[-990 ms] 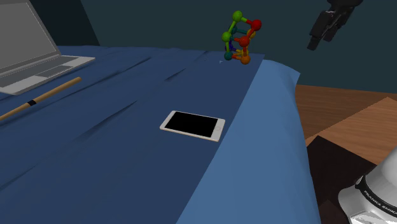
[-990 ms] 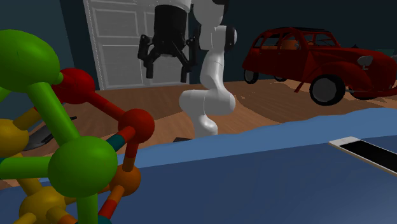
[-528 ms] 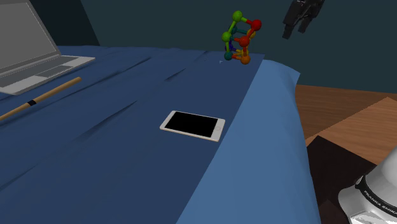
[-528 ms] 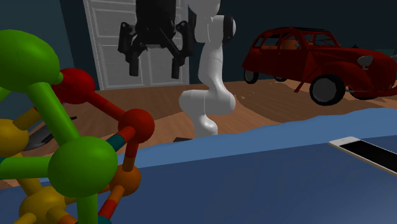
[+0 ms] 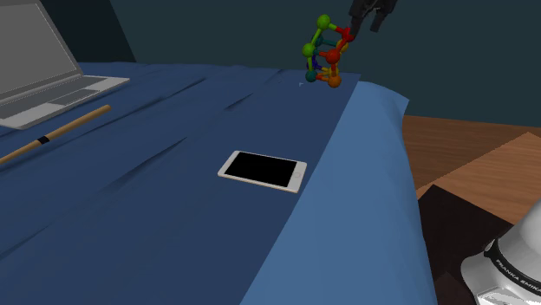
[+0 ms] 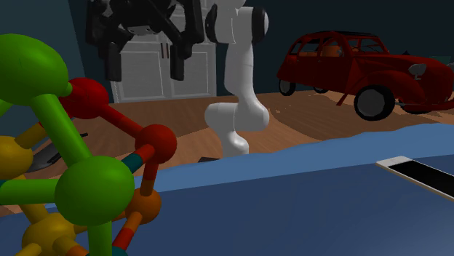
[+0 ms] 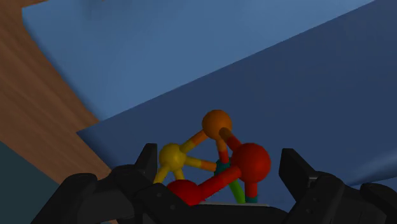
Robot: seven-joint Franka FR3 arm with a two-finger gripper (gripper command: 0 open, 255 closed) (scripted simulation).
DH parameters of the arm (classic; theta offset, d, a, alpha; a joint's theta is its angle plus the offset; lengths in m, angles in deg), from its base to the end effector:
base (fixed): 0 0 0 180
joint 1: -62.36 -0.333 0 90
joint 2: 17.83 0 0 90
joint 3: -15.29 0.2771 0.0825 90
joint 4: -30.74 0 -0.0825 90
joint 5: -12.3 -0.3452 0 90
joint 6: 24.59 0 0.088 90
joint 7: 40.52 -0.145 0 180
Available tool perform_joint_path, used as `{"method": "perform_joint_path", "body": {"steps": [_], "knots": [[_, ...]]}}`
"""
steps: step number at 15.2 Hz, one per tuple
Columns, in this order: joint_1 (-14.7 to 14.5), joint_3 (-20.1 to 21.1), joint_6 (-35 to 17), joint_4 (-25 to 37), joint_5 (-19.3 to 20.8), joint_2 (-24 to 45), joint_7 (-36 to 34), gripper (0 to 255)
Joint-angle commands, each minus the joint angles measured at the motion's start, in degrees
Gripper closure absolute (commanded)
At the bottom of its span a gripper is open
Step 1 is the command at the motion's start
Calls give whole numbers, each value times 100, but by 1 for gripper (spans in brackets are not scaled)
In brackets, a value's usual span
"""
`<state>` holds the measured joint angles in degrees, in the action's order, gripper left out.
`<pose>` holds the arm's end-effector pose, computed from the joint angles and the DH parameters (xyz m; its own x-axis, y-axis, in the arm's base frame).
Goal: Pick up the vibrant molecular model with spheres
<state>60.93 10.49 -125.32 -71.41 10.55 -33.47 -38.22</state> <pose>0.4646 -0.0282 0.6062 0.9688 -0.0251 0.2464 -0.0149 -0.9990 -0.0432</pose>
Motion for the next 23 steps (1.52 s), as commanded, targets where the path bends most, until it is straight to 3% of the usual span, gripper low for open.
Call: {"method": "perform_joint_path", "body": {"steps": [1,10,19,20,23], "knots": [[-17,-54,37,543,-135,455,70,0],[71,-173,764,3701,-827,2689,227,0],[21,-153,2,2559,-781,2310,304,0],[25,-156,9,2559,-783,2305,310,255],[24,-155,16,2578,-783,2316,307,255]]}}
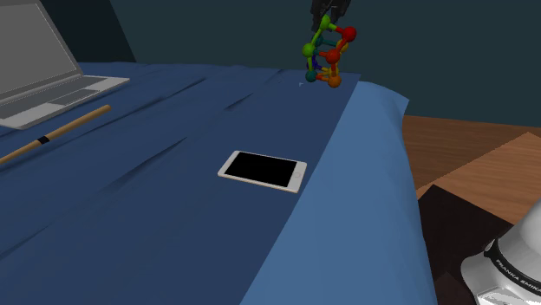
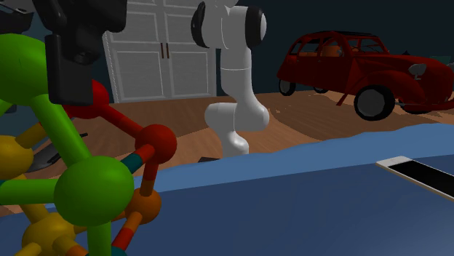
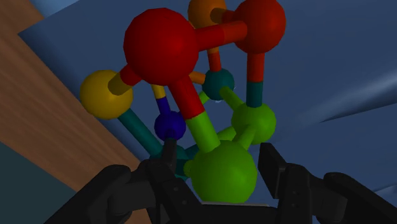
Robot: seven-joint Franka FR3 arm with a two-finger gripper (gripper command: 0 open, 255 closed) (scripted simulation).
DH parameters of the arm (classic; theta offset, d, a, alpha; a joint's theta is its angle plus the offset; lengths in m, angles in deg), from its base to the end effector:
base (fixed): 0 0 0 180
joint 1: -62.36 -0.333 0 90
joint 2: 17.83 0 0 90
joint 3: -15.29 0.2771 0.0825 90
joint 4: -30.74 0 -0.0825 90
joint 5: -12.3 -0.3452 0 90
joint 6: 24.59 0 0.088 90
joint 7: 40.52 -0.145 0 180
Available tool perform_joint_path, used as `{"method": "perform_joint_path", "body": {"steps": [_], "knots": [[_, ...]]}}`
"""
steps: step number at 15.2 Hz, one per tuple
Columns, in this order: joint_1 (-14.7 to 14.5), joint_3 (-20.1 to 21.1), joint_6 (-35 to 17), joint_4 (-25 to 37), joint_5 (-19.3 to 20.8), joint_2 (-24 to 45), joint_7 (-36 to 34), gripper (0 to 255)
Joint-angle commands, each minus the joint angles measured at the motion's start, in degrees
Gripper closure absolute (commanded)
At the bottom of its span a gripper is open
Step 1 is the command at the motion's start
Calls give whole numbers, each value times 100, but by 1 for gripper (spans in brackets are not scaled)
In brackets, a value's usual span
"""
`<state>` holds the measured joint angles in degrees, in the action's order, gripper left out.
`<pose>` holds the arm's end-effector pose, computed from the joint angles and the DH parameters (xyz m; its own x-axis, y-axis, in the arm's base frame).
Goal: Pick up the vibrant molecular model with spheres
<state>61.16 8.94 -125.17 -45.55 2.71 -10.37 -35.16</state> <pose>0.5777 -0.0265 0.6052 0.9534 -0.0188 0.3010 0.0195 -0.9921 -0.1238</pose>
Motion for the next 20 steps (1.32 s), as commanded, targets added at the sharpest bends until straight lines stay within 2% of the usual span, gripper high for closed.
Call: {"method": "perform_joint_path", "body": {"steps": [1,7,15,20], "knots": [[0,0,3,-4,1,6,0,255],[2,0,81,107,-1,39,-12,255],[65,-17,911,1376,-57,477,-96,255],[147,-22,1577,2515,-133,949,-166,255]]}}
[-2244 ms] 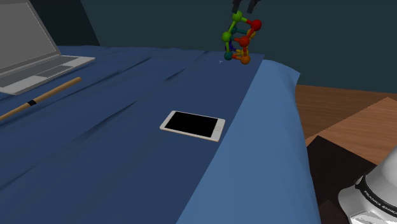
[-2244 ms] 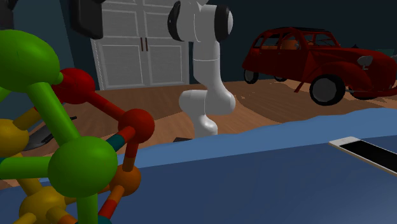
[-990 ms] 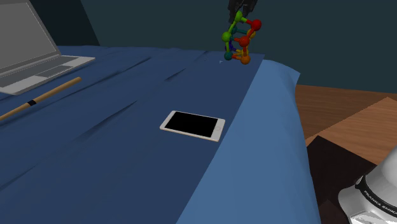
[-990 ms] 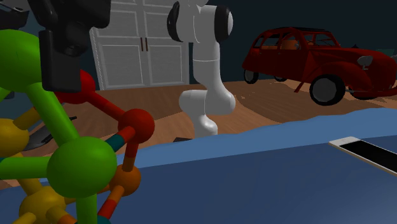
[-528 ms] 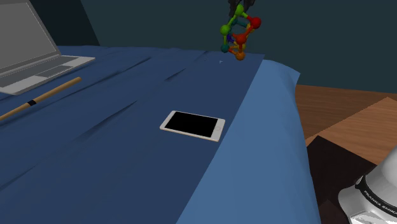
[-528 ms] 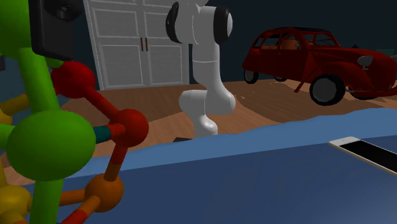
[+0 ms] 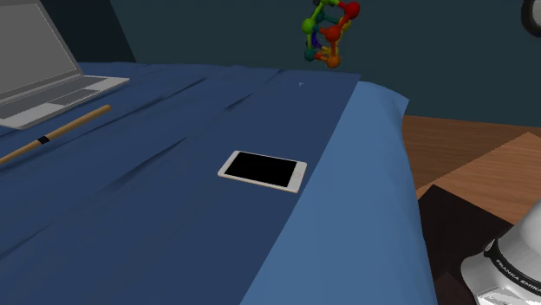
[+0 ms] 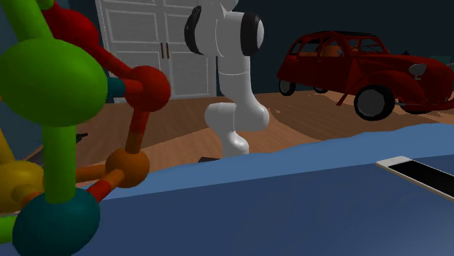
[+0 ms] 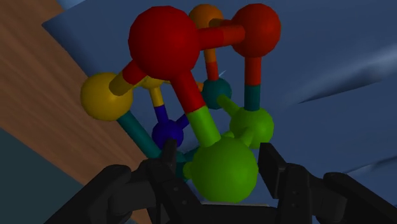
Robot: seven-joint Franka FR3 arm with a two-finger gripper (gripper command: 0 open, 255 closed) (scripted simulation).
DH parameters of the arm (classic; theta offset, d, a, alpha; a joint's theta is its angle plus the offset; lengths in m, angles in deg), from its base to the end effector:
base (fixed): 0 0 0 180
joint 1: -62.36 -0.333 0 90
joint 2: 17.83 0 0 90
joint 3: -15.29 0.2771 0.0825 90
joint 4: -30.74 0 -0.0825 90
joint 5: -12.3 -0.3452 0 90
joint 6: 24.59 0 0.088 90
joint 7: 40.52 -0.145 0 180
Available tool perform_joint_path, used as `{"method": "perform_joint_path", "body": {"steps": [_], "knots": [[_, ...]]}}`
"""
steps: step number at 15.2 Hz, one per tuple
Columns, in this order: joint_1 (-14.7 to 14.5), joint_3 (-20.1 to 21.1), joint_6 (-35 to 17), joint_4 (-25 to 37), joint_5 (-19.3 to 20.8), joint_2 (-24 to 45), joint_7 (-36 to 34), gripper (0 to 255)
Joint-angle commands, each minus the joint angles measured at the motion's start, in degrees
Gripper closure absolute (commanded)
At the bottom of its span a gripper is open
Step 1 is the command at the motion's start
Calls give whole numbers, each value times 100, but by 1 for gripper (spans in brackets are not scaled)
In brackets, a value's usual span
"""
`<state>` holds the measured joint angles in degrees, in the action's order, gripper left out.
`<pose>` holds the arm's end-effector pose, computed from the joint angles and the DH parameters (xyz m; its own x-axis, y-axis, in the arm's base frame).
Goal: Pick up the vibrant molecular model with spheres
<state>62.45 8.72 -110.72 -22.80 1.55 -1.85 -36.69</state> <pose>0.5751 -0.0258 0.6634 0.9547 -0.0191 0.2970 0.0188 -0.9921 -0.1240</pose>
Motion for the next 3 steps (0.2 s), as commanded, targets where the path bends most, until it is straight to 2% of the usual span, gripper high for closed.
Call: {"method": "perform_joint_path", "body": {"steps": [1,3], "knots": [[45,0,298,542,-41,233,-32,255],[50,2,322,586,-43,253,-35,255]]}}
